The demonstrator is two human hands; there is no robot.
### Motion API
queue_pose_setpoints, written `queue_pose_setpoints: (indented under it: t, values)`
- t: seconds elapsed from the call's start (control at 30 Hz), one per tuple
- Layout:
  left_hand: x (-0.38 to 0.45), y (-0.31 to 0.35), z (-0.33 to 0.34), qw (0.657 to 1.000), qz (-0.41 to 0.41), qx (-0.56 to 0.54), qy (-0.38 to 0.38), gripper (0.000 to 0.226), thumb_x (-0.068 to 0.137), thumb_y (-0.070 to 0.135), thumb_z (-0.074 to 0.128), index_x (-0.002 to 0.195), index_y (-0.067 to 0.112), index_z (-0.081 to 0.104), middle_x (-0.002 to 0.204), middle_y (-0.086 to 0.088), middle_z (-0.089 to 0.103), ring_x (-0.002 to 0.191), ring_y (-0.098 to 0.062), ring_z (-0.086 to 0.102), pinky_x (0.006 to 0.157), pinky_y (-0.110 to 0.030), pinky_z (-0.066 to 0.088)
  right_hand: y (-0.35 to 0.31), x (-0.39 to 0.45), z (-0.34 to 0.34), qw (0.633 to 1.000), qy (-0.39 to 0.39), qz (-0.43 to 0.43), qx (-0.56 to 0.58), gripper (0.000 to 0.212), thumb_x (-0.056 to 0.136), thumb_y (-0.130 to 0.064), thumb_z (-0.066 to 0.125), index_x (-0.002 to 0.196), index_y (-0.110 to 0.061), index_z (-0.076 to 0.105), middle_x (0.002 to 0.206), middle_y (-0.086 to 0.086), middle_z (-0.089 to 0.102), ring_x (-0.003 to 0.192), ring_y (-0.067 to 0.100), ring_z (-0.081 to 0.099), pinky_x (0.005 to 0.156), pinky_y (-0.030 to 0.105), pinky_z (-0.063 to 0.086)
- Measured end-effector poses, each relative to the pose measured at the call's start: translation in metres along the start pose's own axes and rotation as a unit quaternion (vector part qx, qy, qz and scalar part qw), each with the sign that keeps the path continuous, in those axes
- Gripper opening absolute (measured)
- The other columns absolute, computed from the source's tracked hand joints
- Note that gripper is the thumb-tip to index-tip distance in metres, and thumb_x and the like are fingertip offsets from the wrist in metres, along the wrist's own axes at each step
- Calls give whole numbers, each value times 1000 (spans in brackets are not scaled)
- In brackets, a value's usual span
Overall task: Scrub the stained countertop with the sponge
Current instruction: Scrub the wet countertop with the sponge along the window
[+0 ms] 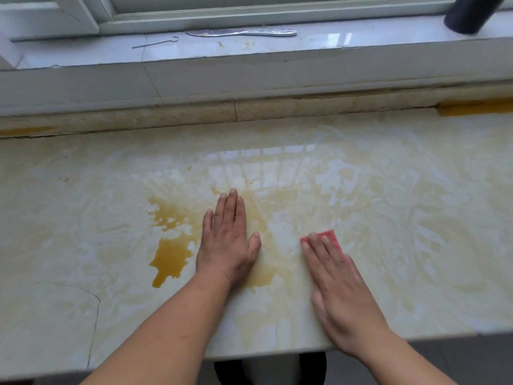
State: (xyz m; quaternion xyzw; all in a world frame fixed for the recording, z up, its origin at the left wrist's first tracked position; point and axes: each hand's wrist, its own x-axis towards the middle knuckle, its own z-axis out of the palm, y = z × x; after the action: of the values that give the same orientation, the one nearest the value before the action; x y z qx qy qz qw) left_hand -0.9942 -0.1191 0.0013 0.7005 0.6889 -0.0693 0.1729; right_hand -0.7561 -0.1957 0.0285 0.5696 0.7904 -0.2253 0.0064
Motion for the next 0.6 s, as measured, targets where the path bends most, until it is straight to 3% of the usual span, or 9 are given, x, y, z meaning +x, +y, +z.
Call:
queue_pose_setpoints:
  t: [0.17, 0.37, 0.5, 0.6]
  values:
    - [-1, -7, -7, 1000, 25, -4, -16, 79, 106, 54, 15, 162, 14, -24, 165, 0, -41, 152, -17, -38, 128, -42, -15, 22, -36, 0, 999, -4, 34, 15, 86, 80, -30, 35, 162, -31, 7, 169, -14, 0, 156, 13, -1, 119, 32, 11]
    - [-1, -60, -24, 1000, -18, 22, 1, 77, 107, 54, 15, 163, 15, -22, 165, 0, -40, 152, -19, -38, 128, -43, -15, -30, -38, 33, 996, -47, -77, 9, 96, 63, -31, 52, 155, -14, 36, 166, 1, 25, 153, 23, 22, 109, 42, 31]
    - [9, -88, -25, 999, -33, 1, -3, 79, 106, 57, 15, 163, 16, -21, 166, 1, -39, 153, -18, -36, 128, -44, -14, -76, -8, 46, 998, -12, -59, -1, 92, 72, -33, 48, 159, -17, 25, 169, 0, 14, 155, 22, 13, 115, 42, 20]
    - [12, -91, -21, 1000, -28, -13, 2, 80, 106, 58, 15, 163, 16, -22, 166, 2, -40, 153, -17, -37, 128, -44, -14, -97, 37, 39, 999, 23, -34, 1, 83, 88, -32, 33, 161, -21, -4, 168, -5, -18, 154, 19, -19, 122, 38, -3]
